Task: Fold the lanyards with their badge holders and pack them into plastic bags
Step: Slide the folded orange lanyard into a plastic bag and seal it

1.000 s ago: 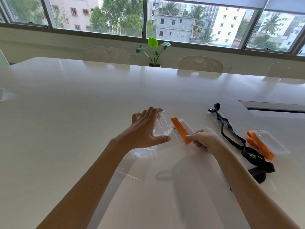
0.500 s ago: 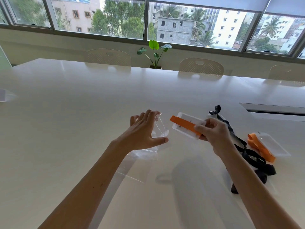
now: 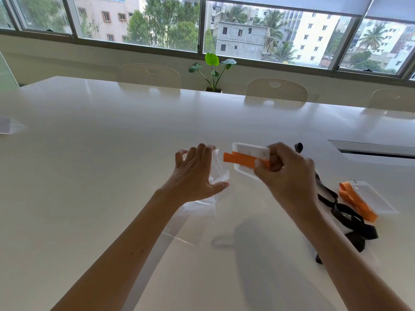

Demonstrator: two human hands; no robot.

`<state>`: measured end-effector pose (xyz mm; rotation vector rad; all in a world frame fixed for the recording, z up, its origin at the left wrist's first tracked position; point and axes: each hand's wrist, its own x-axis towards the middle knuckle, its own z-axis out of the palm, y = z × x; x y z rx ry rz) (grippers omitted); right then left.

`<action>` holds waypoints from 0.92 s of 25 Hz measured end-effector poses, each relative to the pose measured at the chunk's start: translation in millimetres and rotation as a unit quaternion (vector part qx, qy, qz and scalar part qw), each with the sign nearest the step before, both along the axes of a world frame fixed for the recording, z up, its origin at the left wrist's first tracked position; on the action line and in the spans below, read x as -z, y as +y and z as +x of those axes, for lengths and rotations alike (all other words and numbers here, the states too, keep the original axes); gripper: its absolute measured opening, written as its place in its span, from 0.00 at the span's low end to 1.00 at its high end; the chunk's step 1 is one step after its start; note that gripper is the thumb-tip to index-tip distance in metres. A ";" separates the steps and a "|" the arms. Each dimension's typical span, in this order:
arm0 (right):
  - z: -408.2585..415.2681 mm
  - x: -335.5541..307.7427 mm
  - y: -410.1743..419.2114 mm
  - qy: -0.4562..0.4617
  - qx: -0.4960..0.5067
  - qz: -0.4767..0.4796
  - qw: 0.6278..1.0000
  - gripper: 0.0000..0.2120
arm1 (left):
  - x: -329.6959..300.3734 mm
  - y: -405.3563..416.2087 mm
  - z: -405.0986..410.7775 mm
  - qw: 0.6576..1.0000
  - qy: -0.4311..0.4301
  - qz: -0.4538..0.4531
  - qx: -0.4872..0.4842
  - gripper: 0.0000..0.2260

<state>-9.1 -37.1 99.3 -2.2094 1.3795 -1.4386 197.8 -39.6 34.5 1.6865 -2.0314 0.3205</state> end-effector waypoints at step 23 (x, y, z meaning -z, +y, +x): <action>6.4 -2.2 -22.9 -0.196 -0.149 0.302 0.921 0.06 | 3.6 -2.0 -8.6 0.998 0.018 0.005 0.053 0.40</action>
